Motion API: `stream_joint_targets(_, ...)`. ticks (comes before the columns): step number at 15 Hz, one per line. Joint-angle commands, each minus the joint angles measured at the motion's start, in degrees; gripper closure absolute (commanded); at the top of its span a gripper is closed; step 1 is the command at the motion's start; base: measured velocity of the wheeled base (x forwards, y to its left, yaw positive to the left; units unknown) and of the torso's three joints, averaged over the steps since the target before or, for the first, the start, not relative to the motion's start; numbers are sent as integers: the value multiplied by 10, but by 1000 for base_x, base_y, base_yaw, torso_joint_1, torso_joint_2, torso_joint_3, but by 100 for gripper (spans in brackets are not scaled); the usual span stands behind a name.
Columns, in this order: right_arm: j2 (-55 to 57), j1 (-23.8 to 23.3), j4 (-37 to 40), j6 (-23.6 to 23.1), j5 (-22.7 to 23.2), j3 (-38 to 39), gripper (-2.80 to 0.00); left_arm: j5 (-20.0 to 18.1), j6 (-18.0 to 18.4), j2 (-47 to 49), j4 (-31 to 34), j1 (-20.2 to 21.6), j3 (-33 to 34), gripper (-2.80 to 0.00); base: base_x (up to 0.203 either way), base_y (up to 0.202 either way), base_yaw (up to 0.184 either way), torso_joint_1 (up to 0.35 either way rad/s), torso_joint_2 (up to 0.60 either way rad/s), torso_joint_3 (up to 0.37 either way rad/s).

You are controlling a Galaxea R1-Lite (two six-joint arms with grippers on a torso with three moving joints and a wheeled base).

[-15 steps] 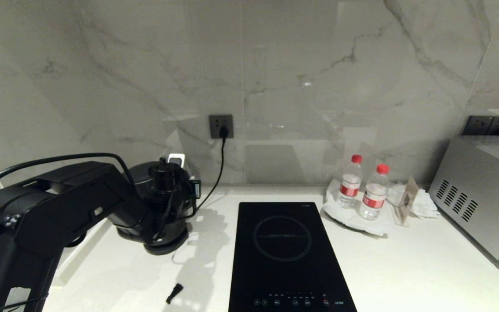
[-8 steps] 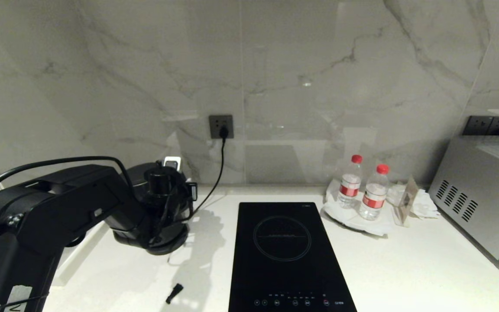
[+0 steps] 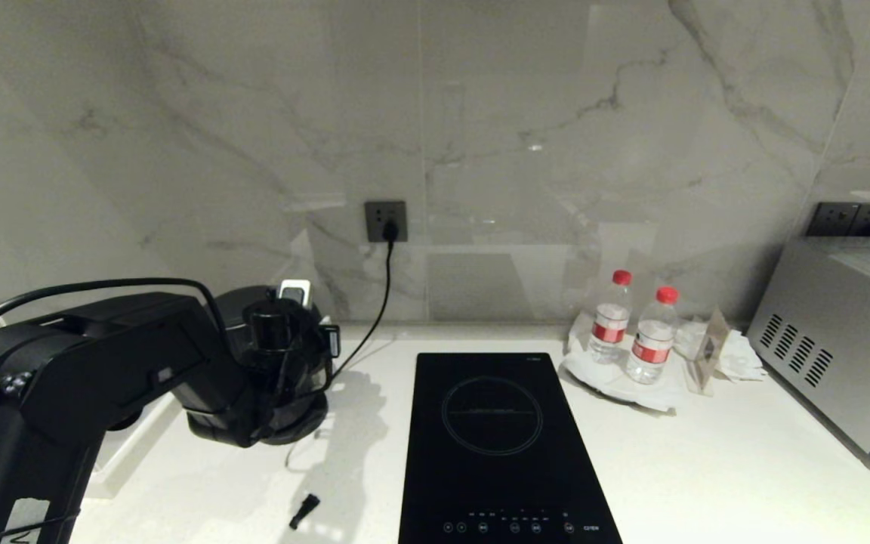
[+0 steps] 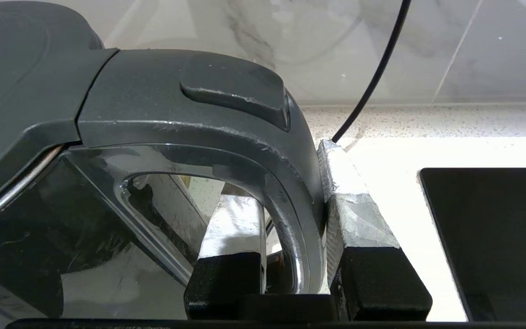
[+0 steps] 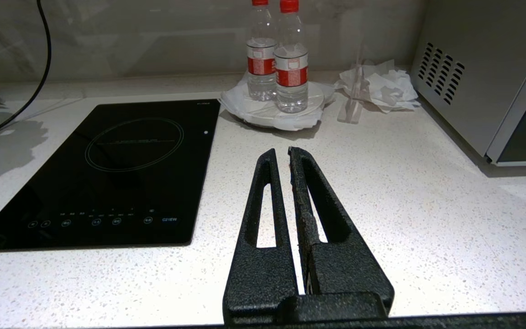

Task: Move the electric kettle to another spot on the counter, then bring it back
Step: Place it on the power base

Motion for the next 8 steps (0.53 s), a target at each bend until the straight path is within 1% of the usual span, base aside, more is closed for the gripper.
stream_joint_targets(1, 0, 0, 0, 0, 0, 0, 0, 1, 0, -2, -7, -4, 13, 0, 0, 0, 0, 0, 0, 0)
stream_joint_targets(3, 0, 0, 0, 0, 0, 0, 0, 1, -1, -8, -8, -11, 19, 0, 0, 0, 0, 0, 0, 0)
stream_joint_targets(8, 0, 0, 0, 0, 0, 0, 0, 2, -1, -9, -5, -33, 2, 0, 0, 0, 0, 0, 0, 0)
